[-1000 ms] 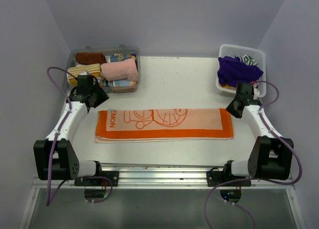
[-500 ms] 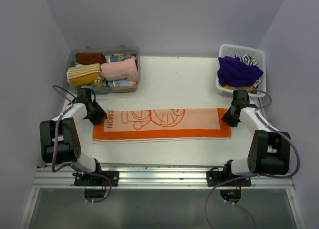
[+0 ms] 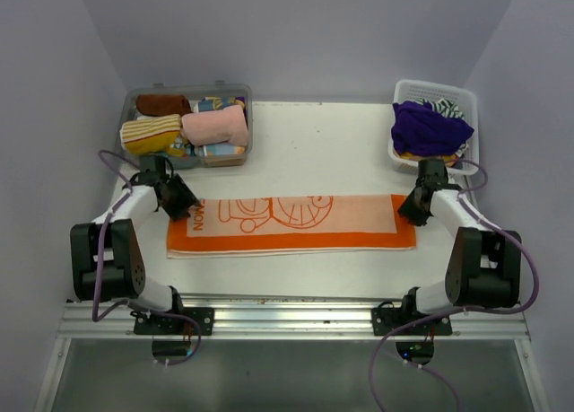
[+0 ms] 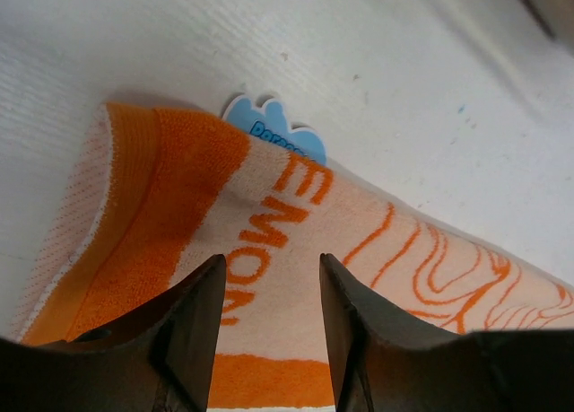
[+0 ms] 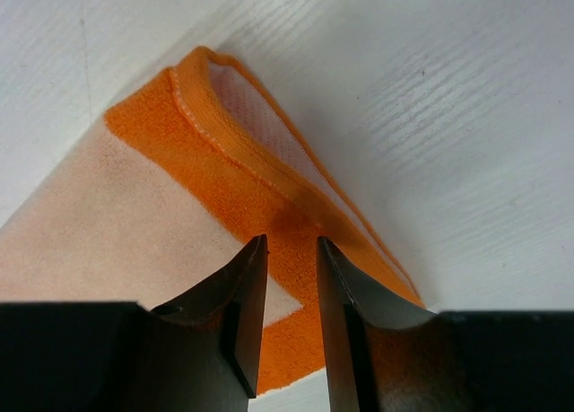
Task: Roll the towels
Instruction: Fold the towel
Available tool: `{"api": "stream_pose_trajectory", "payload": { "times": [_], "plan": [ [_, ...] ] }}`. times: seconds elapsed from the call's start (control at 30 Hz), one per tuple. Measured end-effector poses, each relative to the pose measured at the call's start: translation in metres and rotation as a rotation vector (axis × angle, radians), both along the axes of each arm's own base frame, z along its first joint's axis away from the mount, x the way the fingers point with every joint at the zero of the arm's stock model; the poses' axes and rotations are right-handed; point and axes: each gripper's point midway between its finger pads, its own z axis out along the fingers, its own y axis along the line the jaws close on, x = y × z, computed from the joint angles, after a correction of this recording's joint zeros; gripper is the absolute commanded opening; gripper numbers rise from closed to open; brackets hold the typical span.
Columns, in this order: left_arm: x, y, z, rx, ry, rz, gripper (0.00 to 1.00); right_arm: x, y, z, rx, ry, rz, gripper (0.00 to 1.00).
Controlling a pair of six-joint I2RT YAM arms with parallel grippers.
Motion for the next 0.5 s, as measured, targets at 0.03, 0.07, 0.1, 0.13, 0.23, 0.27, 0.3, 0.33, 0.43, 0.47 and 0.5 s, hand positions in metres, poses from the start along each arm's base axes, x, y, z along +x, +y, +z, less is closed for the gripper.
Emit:
{"api": "stream_pose_trajectory", "payload": {
  "times": [0.03, 0.07, 0.1, 0.13, 0.23, 0.27, 0.3, 0.33, 0.43, 0.47, 0.5],
  "plan": [
    [-0.004, -0.001, -0.007, -0.002, 0.025, -0.002, 0.5, -0.002, 0.001, -0.004, 0.005, 0.009, -0.001, 0.33],
    [-0.007, -0.001, -0.014, -0.003, 0.051, -0.002, 0.5, -0.004, 0.002, -0.007, 0.011, 0.018, 0.001, 0.33],
    [-0.01, 0.001, -0.021, -0.004, 0.074, -0.001, 0.5, -0.008, 0.003, -0.01, 0.016, 0.027, 0.001, 0.33],
    [-0.013, 0.003, -0.027, -0.005, 0.097, 0.004, 0.5, -0.011, 0.006, -0.014, 0.028, 0.034, 0.004, 0.33],
    [-0.015, 0.009, -0.034, -0.023, 0.123, 0.025, 0.49, -0.023, 0.012, -0.025, 0.049, 0.059, 0.009, 0.34],
    [-0.015, 0.011, -0.034, -0.025, 0.123, 0.03, 0.49, -0.026, 0.015, -0.027, 0.054, 0.061, 0.013, 0.35],
    [-0.015, 0.012, -0.034, -0.027, 0.123, 0.036, 0.49, -0.027, 0.02, -0.026, 0.057, 0.048, 0.023, 0.36],
    [-0.015, 0.015, -0.034, -0.026, 0.122, 0.04, 0.49, -0.028, 0.024, -0.026, 0.062, 0.042, 0.031, 0.36],
    [-0.016, 0.023, -0.034, -0.021, 0.121, 0.059, 0.49, -0.036, 0.044, -0.025, 0.078, 0.026, 0.084, 0.43],
    [-0.016, 0.028, -0.034, -0.016, 0.122, 0.065, 0.49, -0.039, 0.049, -0.025, 0.084, 0.022, 0.095, 0.45],
    [-0.017, 0.033, -0.033, -0.008, 0.123, 0.071, 0.49, -0.041, 0.058, -0.024, 0.094, 0.02, 0.123, 0.46]
  ]
}}
